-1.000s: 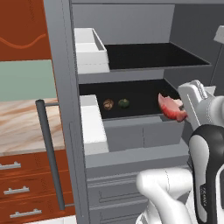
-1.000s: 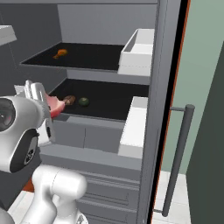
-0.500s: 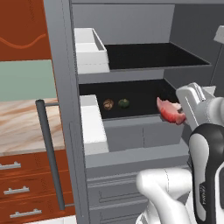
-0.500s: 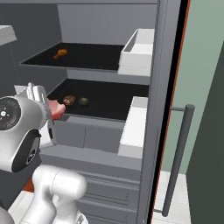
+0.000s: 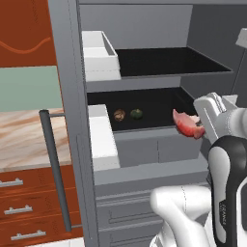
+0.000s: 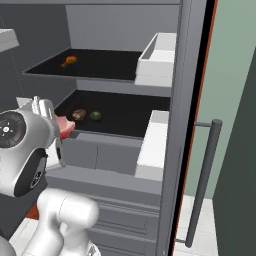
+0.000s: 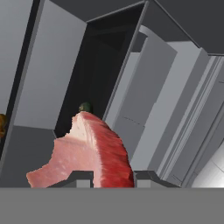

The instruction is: Gather the squash and potato from the fridge and place them on a tray on the dining counter. Then gather the chicken drumstick and steak from the fridge and place them on the other tray.

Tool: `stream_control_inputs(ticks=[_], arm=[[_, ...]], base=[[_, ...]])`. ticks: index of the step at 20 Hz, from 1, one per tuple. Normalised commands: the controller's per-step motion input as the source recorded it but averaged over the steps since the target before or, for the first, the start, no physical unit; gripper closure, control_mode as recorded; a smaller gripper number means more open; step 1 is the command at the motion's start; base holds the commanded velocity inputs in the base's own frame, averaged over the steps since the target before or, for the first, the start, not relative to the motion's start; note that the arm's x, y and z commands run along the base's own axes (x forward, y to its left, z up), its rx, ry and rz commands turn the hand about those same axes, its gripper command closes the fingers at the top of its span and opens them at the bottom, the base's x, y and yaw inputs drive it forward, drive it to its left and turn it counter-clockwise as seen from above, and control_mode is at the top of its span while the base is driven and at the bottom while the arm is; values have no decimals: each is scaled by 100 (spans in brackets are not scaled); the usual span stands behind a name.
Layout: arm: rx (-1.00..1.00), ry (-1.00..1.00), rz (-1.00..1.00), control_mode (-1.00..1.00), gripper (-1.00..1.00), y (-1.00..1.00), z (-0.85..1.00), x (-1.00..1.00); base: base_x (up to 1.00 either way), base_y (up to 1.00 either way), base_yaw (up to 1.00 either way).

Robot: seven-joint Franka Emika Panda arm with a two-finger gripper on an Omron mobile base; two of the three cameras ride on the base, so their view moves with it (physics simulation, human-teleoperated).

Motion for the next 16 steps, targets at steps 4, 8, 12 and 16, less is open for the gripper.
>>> stream_control_inputs(ticks=[4, 8, 12, 16], arm=[[0, 0, 0, 100, 100, 0, 0, 0], [0, 0, 0, 100, 100, 0, 0, 0], [0, 0, 0, 100, 100, 0, 0, 0], [0, 0, 0, 100, 100, 0, 0, 0]], base=[[-21, 0, 0], [-36, 0, 0], [-51, 0, 0], [-48, 0, 0]])
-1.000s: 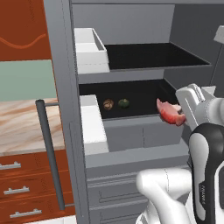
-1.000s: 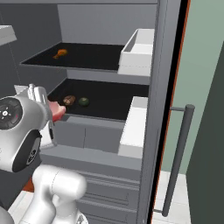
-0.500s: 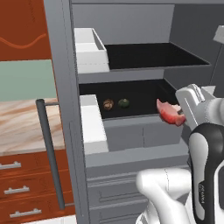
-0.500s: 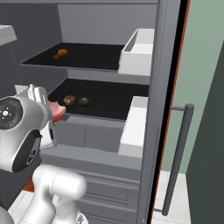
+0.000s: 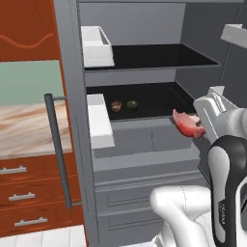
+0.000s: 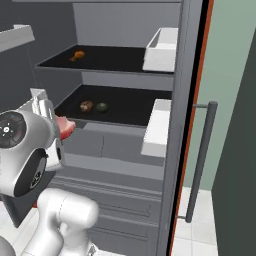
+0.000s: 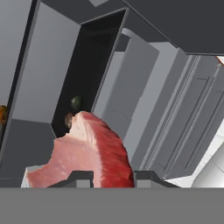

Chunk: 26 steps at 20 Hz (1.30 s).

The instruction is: Gather the squash and potato from the fridge and place them on a tray on the dining counter. Then gather the chicken drumstick and steak from the fridge and place them on the other tray.

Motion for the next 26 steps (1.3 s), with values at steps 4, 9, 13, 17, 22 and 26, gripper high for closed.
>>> stream_control_inputs(ticks=[4, 9, 13, 17, 22, 26], arm=[[0, 0, 0, 100, 100, 0, 0, 0], [0, 0, 0, 100, 100, 0, 0, 0], [0, 0, 0, 100, 100, 0, 0, 0], [0, 0, 0, 100, 100, 0, 0, 0], [0, 0, 0, 100, 100, 0, 0, 0], [0, 0, 0, 100, 100, 0, 0, 0]], base=[[-44, 0, 0], [-40, 0, 0], [-33, 0, 0], [-31, 0, 0], [-29, 1, 0], [-18, 3, 0]])
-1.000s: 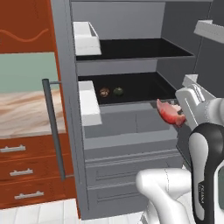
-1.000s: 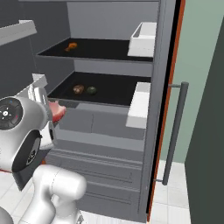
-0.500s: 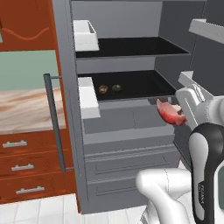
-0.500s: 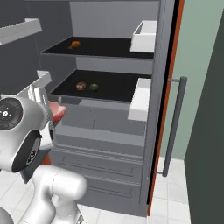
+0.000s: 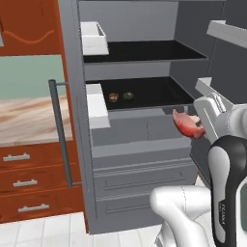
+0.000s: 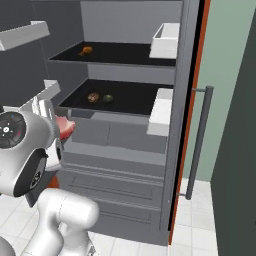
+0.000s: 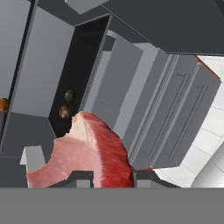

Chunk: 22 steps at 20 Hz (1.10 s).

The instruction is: Gather the squash and potato from the fridge and place them on a tray on the dining counter. Then gather the chicken drumstick and steak from the fridge and place them on the other tray.

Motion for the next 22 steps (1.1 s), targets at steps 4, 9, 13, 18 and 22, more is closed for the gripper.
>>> stream_control_inputs(ticks=[4, 9, 13, 18, 22], arm=[[0, 0, 0, 100, 100, 0, 0, 0], [0, 0, 0, 100, 100, 0, 0, 0], [0, 0, 0, 100, 100, 0, 0, 0], [0, 0, 0, 100, 100, 0, 0, 0], [0, 0, 0, 100, 100, 0, 0, 0]], base=[[-25, 0, 11], [-38, 0, 29], [-43, 0, 37], [-43, -1, 41], [-40, 0, 42]])
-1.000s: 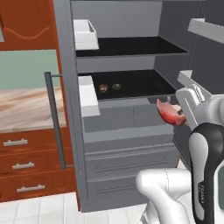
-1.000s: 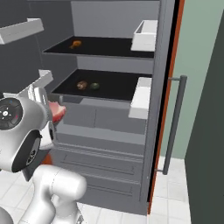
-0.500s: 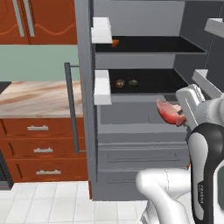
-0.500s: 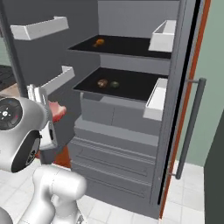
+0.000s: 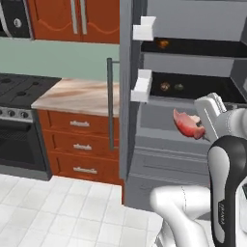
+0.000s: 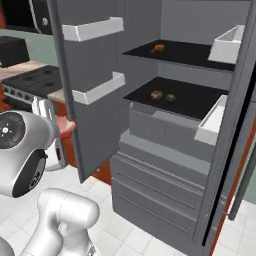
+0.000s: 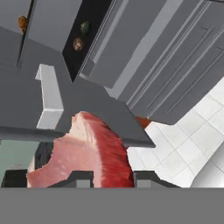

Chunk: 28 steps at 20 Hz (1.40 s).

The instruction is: Gather the squash and potato from the fridge and place them on a tray on the dining counter. Then gather the chicken drumstick and steak from the fridge and place them on the other tray.

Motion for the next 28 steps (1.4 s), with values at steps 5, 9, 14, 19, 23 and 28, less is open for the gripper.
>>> stream_control_inputs(ticks=[5, 9, 14, 19, 23, 28], arm=[[0, 0, 0, 100, 100, 0, 0, 0], [0, 0, 0, 100, 100, 0, 0, 0], [0, 0, 0, 100, 100, 0, 0, 0], [0, 0, 0, 100, 100, 0, 0, 0], [0, 0, 0, 100, 100, 0, 0, 0], [0, 0, 0, 100, 100, 0, 0, 0]], base=[[-36, 0, 46], [-29, 0, 49], [-22, 0, 50], [-13, 0, 50], [-9, 0, 50], [-3, 0, 48]])
